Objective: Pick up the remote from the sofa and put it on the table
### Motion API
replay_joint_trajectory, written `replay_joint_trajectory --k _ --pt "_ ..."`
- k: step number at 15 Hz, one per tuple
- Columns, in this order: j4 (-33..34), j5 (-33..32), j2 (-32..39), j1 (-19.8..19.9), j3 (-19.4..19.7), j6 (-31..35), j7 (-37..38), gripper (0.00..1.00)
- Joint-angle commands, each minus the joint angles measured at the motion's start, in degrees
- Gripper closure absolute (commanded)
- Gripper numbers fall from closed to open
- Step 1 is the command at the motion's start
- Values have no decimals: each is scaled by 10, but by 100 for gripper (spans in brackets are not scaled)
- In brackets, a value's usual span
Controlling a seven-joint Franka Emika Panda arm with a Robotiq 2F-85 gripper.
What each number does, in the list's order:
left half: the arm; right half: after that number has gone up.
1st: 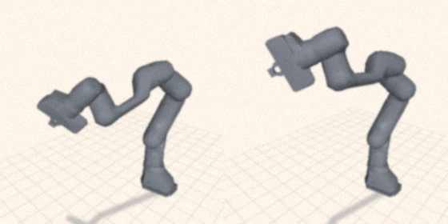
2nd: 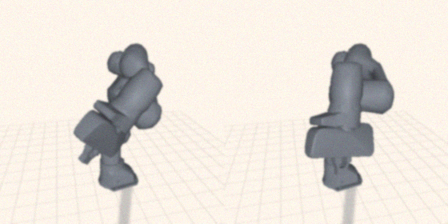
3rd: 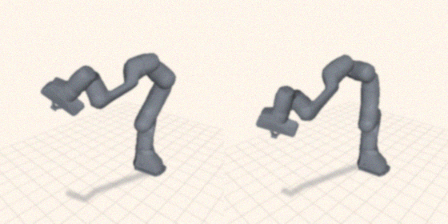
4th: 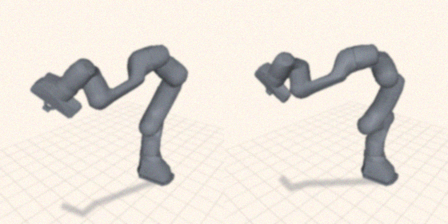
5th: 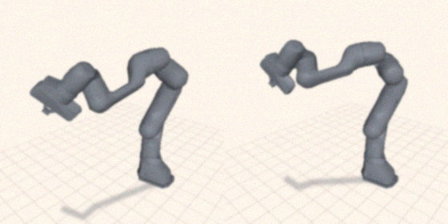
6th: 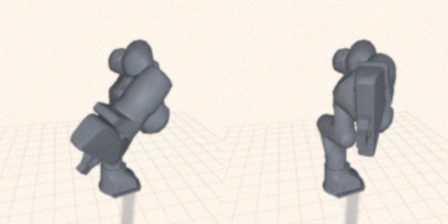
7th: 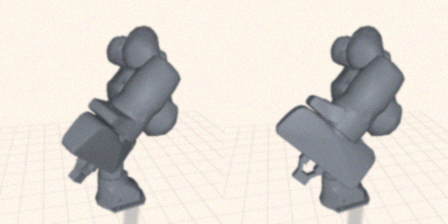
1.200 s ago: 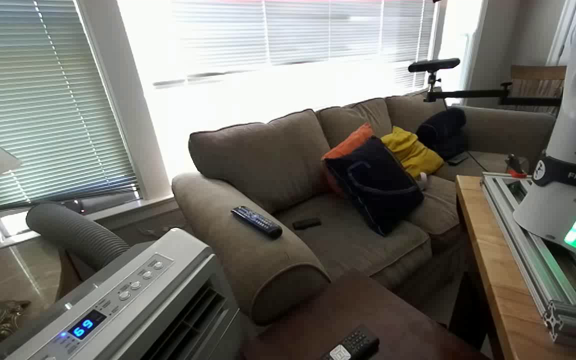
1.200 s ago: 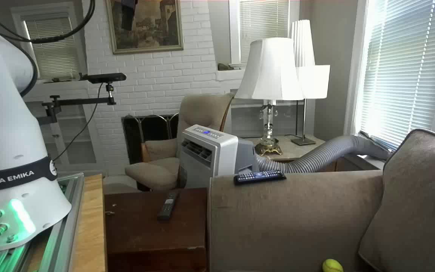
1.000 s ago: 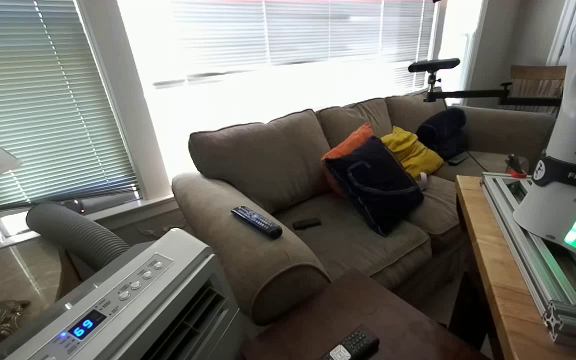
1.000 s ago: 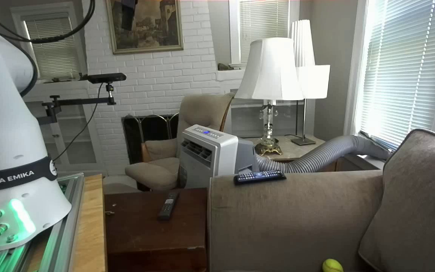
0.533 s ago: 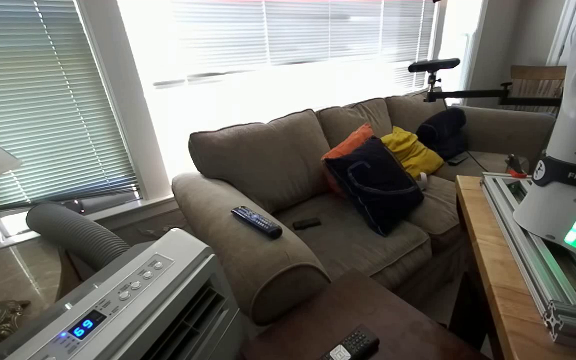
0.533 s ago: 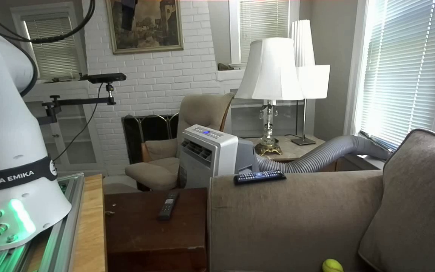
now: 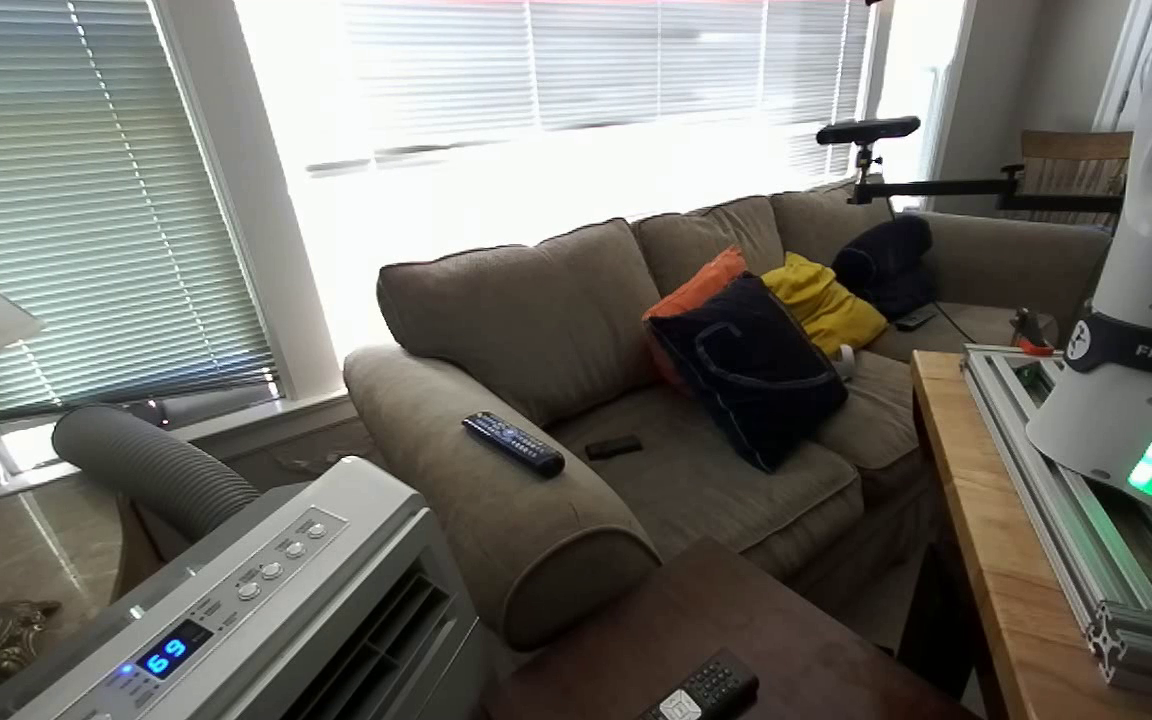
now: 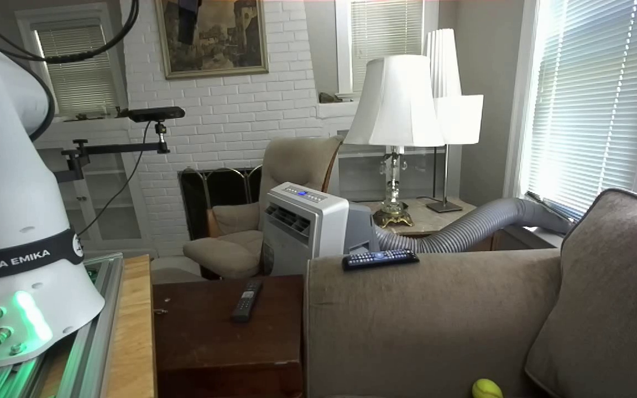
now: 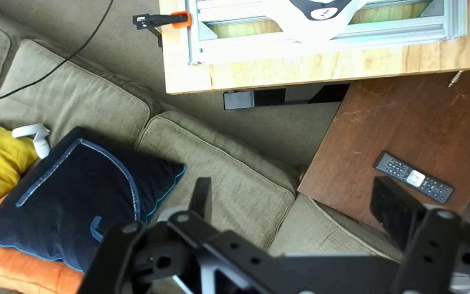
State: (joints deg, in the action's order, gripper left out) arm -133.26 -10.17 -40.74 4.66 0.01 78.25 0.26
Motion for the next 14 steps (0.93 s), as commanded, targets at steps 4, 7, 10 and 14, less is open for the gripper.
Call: replay_joint_trajectory --k 4,7,10,14 --pt "-18 4 -6 -10 8 69 28 0" --pt "-35 16 8 -4 5 144 66 0" --pt "-55 34 40 2 -1 244 126 0" --pt "-59 54 133 4 -10 389 181 0"
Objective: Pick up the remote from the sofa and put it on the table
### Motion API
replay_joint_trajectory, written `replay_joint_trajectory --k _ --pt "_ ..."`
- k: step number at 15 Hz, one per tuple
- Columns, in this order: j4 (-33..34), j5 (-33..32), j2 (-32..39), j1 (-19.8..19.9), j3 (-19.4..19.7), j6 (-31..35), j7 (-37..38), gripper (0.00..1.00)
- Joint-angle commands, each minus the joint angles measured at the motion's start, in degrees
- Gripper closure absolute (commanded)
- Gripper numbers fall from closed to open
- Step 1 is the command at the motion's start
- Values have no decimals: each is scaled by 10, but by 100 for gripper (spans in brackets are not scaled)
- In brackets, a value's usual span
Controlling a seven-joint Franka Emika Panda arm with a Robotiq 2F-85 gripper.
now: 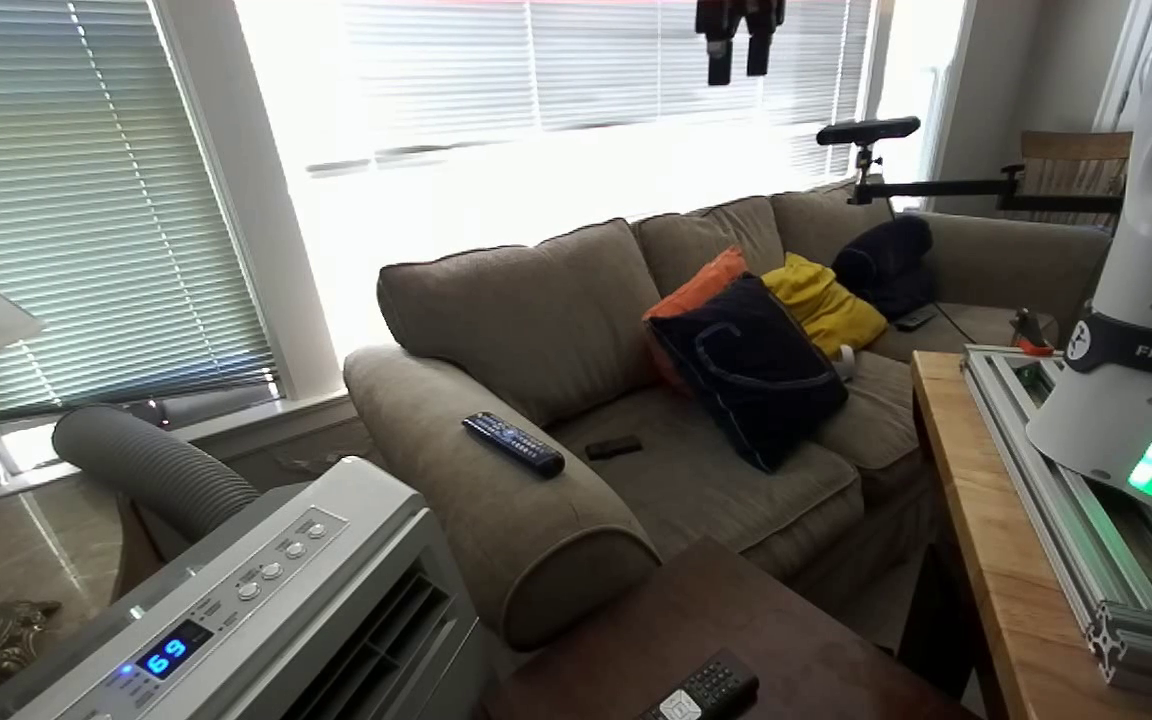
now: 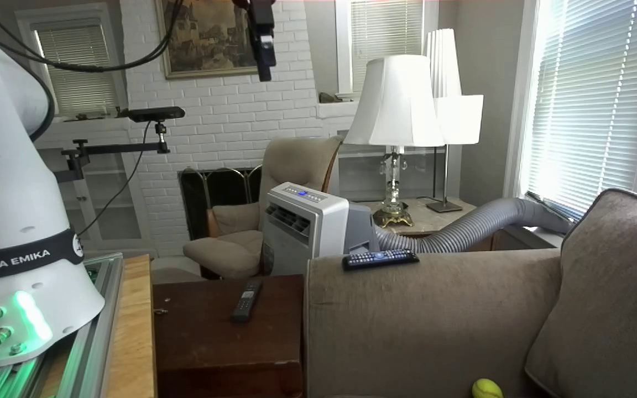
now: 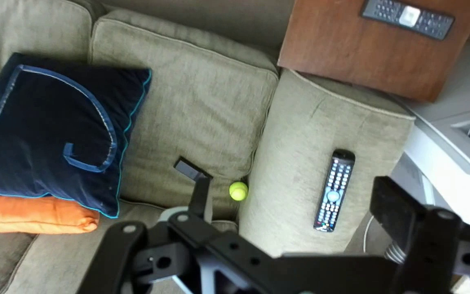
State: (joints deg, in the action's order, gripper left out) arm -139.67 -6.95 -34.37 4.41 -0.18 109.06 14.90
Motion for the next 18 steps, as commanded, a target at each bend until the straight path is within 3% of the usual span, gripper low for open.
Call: replay_joint_trajectory --k 1,5,11,14,15,16,18 --pt "15 20 103 7 -10 116 42 0" --pt "55 19 227 -1 -14 212 49 0" --pt "142 40 391 -25 -12 288 37 0" --pt "185 30 469 -38 -5 330 71 0" --pt "201 18 486 -44 1 323 88 0" --pt "156 29 438 -43 1 320 56 0" --pt "182 30 474 -49 7 324 66 0"
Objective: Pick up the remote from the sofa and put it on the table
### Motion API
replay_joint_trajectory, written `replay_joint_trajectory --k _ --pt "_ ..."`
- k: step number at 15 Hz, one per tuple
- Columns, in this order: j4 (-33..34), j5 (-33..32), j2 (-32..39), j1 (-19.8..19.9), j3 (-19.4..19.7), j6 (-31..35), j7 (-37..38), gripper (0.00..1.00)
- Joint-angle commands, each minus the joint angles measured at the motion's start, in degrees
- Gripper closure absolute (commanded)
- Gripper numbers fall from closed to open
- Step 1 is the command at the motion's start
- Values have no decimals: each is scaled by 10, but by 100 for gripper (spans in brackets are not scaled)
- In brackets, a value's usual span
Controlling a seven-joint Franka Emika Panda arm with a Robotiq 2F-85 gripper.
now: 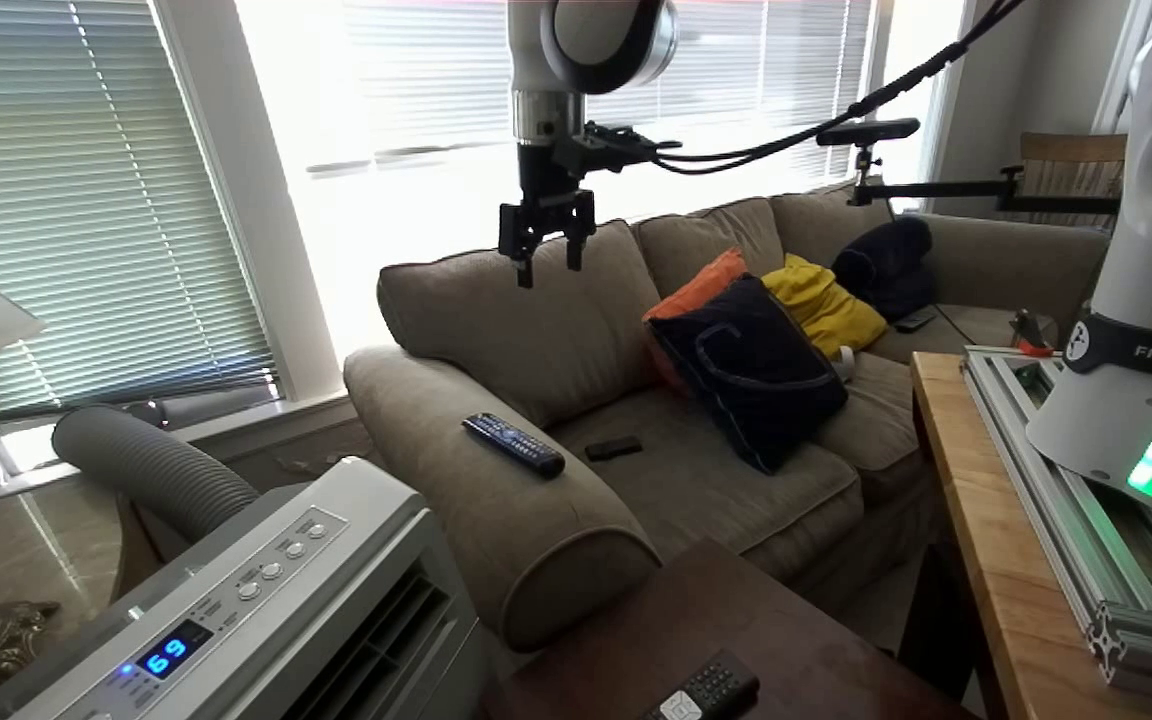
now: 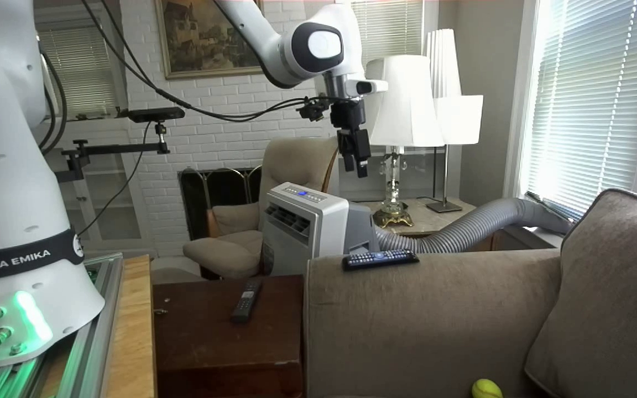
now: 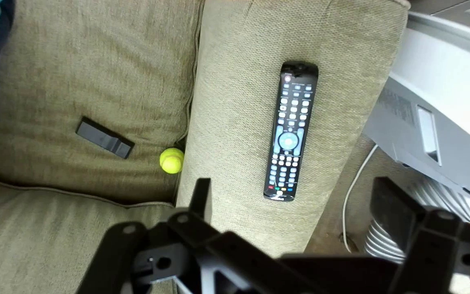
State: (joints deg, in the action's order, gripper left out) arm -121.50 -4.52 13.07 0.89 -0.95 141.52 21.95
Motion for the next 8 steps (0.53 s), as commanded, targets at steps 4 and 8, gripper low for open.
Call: replay_joint_trajectory --k 4,8 --pt "14 -2 35 -18 21 32 -7 0" --pt "18 -6 82 -27 36 90 0 0"
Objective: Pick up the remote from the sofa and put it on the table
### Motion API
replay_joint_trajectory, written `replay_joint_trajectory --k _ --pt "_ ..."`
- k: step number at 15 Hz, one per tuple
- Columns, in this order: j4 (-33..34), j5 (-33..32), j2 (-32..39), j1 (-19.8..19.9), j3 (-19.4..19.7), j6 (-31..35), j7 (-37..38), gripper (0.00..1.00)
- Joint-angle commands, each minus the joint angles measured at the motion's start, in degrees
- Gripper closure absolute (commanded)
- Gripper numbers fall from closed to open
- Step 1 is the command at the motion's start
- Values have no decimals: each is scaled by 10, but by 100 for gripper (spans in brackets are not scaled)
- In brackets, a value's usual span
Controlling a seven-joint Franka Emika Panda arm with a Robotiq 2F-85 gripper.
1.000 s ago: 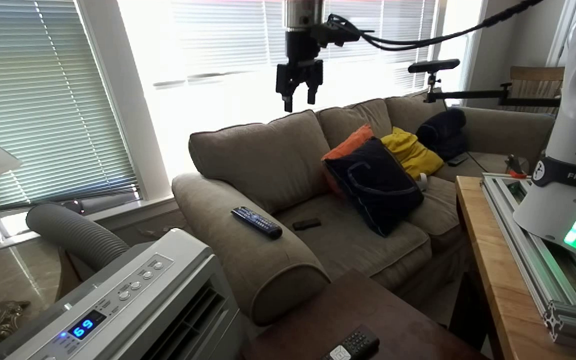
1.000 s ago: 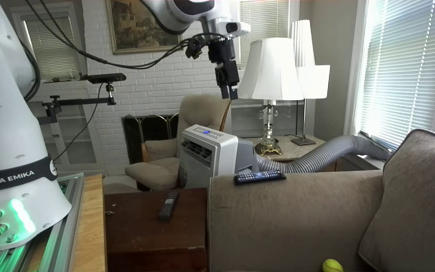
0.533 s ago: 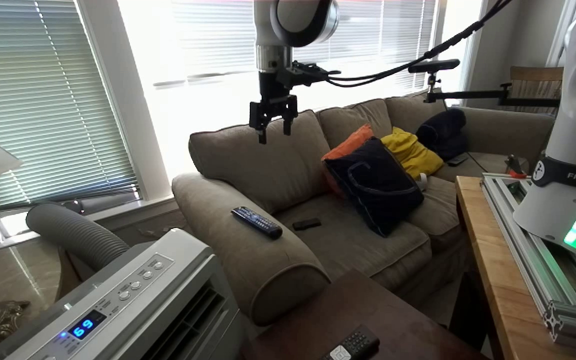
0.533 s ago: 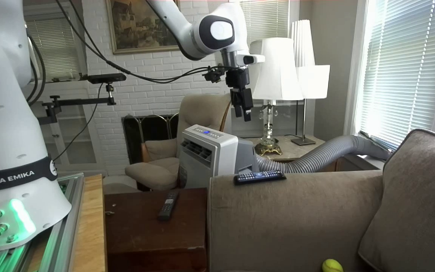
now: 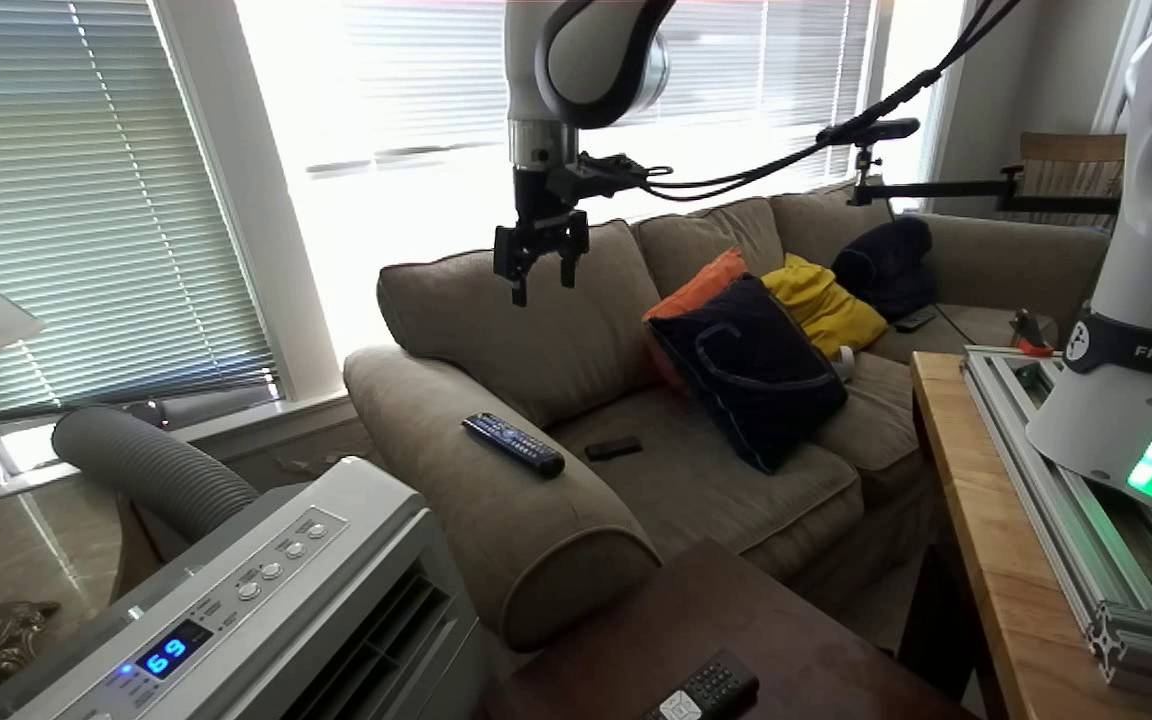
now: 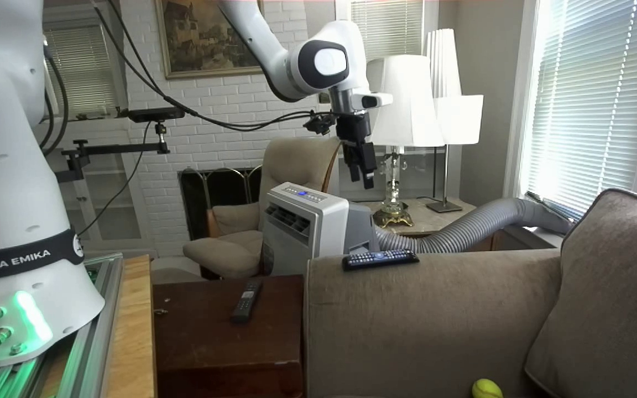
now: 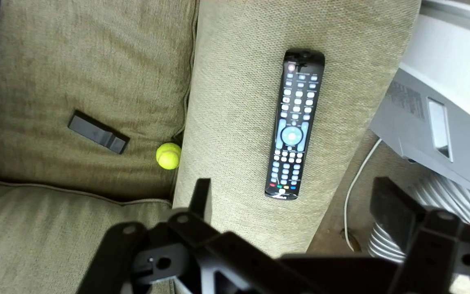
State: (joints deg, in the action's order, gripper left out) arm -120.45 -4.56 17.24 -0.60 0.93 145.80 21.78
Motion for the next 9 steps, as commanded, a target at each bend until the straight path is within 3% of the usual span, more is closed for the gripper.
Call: replay_joint_trajectory --k 1,9 --pt "8 -5 53 -16 23 60 4 0" --pt "40 5 175 -69 71 167 19 0"
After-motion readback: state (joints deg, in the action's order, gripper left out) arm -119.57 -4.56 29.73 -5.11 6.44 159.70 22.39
